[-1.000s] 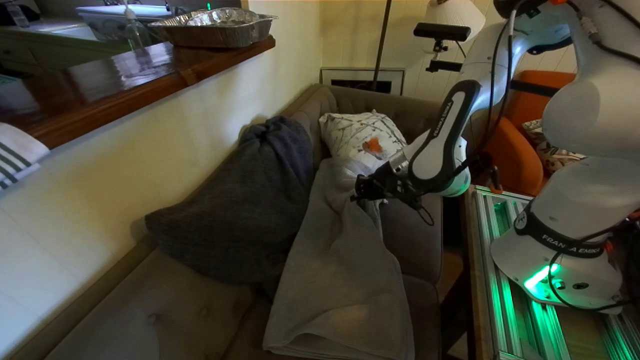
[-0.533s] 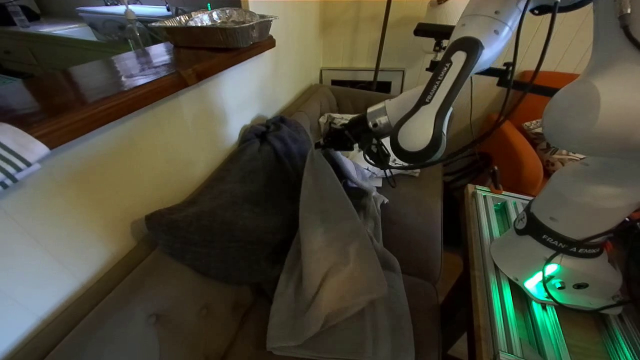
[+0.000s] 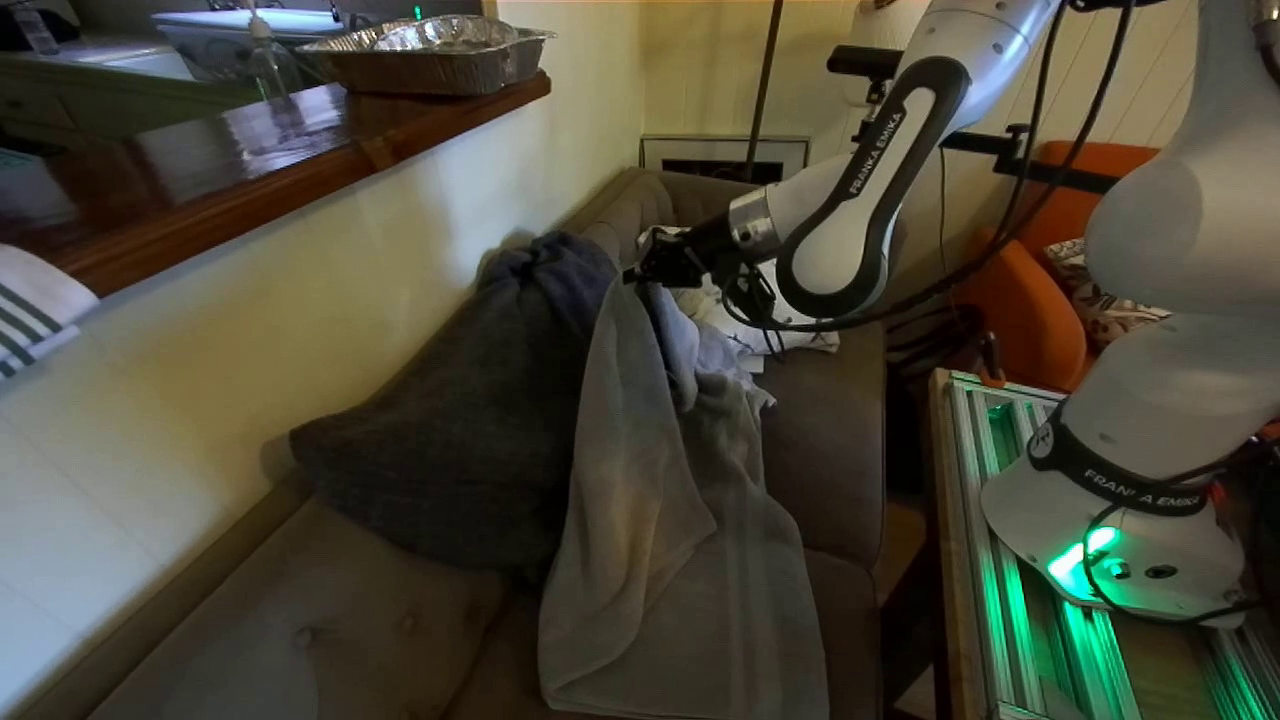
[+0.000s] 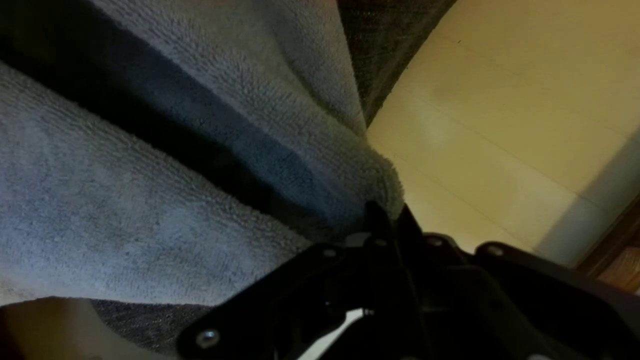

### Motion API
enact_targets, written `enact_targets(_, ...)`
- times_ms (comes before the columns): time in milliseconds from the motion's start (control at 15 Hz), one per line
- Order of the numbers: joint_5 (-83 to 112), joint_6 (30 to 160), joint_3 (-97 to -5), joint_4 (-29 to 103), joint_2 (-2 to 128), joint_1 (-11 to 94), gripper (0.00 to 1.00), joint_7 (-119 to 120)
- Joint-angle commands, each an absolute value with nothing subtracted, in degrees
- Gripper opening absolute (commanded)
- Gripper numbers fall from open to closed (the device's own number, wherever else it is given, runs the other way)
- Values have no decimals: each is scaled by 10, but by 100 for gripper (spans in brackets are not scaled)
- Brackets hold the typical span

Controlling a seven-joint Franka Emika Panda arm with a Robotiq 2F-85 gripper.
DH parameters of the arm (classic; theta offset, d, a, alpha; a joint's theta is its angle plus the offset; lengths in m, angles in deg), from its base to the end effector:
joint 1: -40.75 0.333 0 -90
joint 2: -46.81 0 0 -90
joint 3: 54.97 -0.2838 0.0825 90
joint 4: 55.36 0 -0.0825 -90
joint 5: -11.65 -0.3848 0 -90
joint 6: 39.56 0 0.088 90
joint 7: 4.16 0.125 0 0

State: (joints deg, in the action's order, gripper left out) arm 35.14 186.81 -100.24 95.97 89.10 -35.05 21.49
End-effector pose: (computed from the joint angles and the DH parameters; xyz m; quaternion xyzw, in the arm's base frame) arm 0.4241 -0.1360 0.1623 -0.7780 0.3849 -0.4221 0.2615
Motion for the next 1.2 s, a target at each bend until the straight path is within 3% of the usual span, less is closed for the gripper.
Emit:
enact_targets(0,370,1865,-992,894,874,-305,2,234)
enact_targets(267,349,1821,-993,764,880,-235,2,243)
enact_targets(600,283,1719,-925,597,920,-95,2,199)
enact_targets(1000,276,1665,-859,520,984,-10,2,187)
enact_targets(1067,278,1664,-855,516,991,-6,31,185)
enact_targets(1133,288,1663,-869,517,996,-16,33,191)
